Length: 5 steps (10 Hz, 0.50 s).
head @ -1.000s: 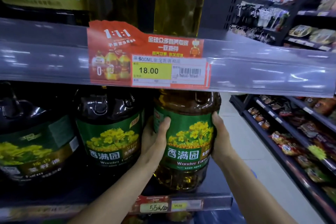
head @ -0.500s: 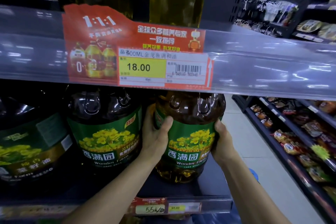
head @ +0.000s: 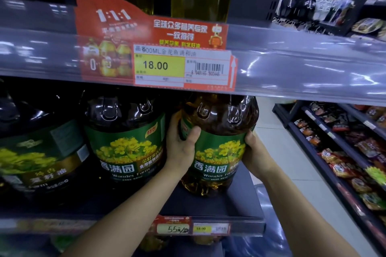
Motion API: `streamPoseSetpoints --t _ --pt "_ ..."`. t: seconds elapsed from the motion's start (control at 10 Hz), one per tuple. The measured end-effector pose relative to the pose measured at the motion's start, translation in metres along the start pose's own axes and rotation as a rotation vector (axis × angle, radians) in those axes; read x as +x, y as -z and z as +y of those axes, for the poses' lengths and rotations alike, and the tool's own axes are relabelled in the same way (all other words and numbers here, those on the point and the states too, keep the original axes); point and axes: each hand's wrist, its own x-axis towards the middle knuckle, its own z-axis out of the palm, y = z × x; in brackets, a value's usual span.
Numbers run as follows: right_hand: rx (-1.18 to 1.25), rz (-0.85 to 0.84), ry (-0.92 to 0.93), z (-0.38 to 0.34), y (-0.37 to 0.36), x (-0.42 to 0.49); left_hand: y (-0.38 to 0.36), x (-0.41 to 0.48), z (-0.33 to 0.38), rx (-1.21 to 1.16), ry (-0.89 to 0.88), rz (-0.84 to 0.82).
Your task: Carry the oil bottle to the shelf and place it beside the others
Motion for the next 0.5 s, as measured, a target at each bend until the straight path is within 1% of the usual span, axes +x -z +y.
streamPoseSetpoints --t 0.1,0.2,0.3,0.4,0.5 --pt "0.003 -0.006 0.002 -0.003 -0.004 -0.007 0.001 0.000 -0.002 0.014 0.015 -0.005" --pt "0.009 0.046 0.027 -0.006 -0.016 -0.021 0.004 -0.005 0.002 0.039 0.078 -0.052" --pt "-0.057 0.120 0.011 -0.003 -0.022 -0.032 0.007 -0.008 0.008 0.099 0.126 -0.080" --pt "-0.079 0.106 -0.046 -0.004 -0.023 -0.049 0.016 -0.020 0.017 0.165 0.134 -0.140" --pt "-0.111 0.079 -0.091 -0.010 -0.015 -0.074 0.044 -0.039 0.027 0.148 0.195 -0.244"
